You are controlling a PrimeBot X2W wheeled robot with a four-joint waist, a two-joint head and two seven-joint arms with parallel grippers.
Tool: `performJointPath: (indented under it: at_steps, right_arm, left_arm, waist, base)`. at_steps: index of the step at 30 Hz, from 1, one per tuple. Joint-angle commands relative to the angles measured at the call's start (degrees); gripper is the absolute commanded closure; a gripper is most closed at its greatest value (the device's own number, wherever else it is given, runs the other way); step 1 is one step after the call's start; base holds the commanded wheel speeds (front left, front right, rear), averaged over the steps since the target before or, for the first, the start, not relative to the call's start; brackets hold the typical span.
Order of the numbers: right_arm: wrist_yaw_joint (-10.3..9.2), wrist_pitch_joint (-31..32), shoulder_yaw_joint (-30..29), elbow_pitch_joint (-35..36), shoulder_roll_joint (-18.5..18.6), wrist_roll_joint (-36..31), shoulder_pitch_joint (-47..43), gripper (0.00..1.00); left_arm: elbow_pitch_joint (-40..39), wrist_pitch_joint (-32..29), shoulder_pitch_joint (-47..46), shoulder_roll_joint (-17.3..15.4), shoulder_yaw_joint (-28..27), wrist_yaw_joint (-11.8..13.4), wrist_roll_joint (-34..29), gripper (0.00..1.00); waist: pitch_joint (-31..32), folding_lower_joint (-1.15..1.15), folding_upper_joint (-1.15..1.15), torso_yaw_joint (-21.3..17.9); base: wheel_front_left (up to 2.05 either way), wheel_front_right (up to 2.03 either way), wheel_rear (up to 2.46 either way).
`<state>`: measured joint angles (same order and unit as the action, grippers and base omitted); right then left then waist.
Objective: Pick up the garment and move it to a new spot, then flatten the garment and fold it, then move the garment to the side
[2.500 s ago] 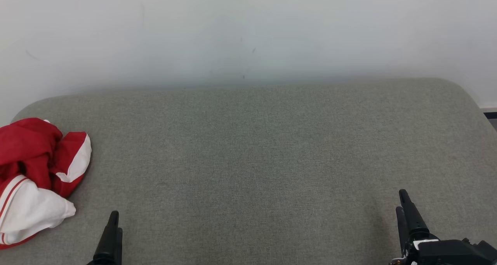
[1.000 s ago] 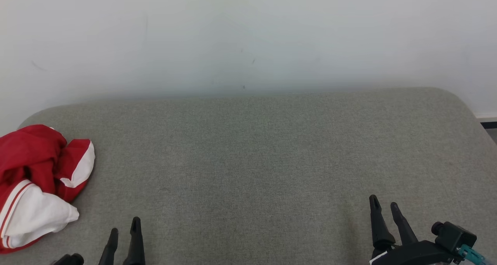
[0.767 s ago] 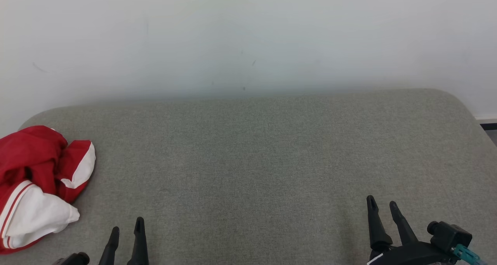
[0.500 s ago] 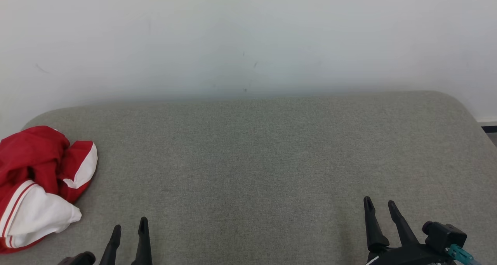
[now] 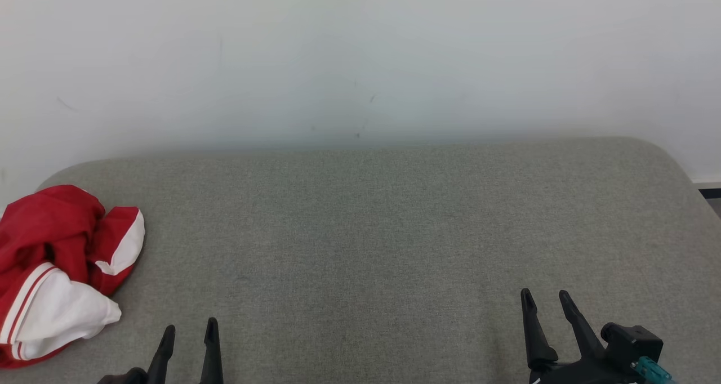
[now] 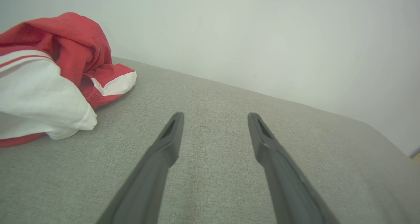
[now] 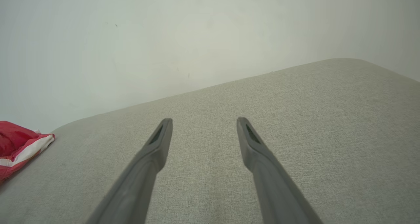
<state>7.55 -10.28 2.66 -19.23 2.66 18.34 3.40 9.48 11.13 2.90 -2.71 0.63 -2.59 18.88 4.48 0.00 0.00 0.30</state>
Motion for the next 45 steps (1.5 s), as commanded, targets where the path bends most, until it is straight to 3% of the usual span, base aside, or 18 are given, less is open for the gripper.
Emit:
performJointPath:
  at_steps: [1,28,45]
  right_arm:
    - [-0.09,-0.6,0.2,0.1,0.3,-1.6,-0.2,0.00]
    - [-0.11,-3.0,0.6,-2.0,0.3,-13.4,-0.7,0.00]
    - [-0.12,-3.1,0.9,-2.6,0.3,-15.4,-0.7,0.00]
  left_arm:
    - [-0.6,0.5,0.5,-0.4,-0.1,0.0,-1.9,0.00]
    - [1.3,3.7,2.0,-0.4,-1.9,-0.1,-11.5,0.00]
    - [1.5,4.1,2.1,-0.3,-2.1,-0.1,-11.4,0.00]
  waist:
    - [0.1,0.00,0.00,0.0]
    - [1.2,0.00,0.00,-0.2]
    - [1.6,0.00,0.00,-0.4]
  base:
    - [0.00,0.00,0.00]
    - [0.00,0.00,0.00]
    - [0.00,0.00,0.00]
